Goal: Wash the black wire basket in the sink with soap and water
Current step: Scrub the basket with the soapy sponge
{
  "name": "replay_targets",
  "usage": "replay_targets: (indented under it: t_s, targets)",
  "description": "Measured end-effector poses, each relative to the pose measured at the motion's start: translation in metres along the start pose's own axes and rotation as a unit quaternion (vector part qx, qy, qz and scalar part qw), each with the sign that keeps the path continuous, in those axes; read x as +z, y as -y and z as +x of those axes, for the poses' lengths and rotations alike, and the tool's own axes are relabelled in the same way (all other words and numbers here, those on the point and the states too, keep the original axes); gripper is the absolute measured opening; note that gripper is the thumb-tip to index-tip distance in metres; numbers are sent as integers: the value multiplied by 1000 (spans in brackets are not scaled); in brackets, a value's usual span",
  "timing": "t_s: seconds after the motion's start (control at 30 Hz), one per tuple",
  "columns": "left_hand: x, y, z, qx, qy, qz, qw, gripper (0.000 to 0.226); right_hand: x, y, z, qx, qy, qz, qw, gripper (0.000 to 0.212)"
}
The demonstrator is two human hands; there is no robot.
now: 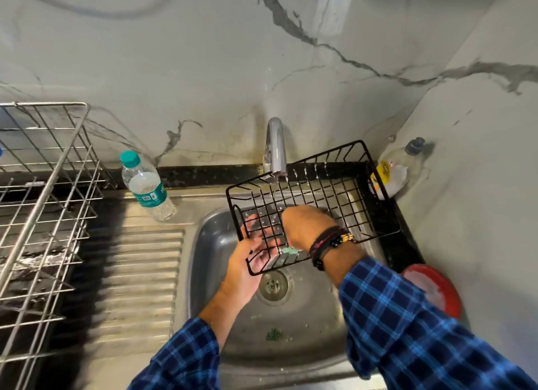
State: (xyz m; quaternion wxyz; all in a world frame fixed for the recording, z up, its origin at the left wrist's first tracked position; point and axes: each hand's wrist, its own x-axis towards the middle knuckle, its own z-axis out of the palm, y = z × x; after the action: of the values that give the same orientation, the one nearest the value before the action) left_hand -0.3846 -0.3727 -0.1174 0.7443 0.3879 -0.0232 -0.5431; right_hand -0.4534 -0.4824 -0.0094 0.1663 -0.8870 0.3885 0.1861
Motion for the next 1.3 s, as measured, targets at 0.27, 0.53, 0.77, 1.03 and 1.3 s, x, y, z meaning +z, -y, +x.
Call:
replay_targets:
  t_s: [0.27,0.53,0.77,1.03,1.3]
  targets:
    - [5,2,0,-18,35,114,993,49,8,14,43,14,-96,182,978,11]
    - [7,4,3,63,-11,181,981,54,3,-20,25,-15,-207,-75,975,20]
    - [-10,-28,5,127,-27,208,969,41,-9,-87,25,34,-136,-228,963,27]
    - [-10,-61,-19,208,-26,314,926,42,32,-77,37,-97,-37,-272,957,17]
    - [1,-92,-42,224,-7,431,874,42,34,-66,50,-220,-182,-171,943,18]
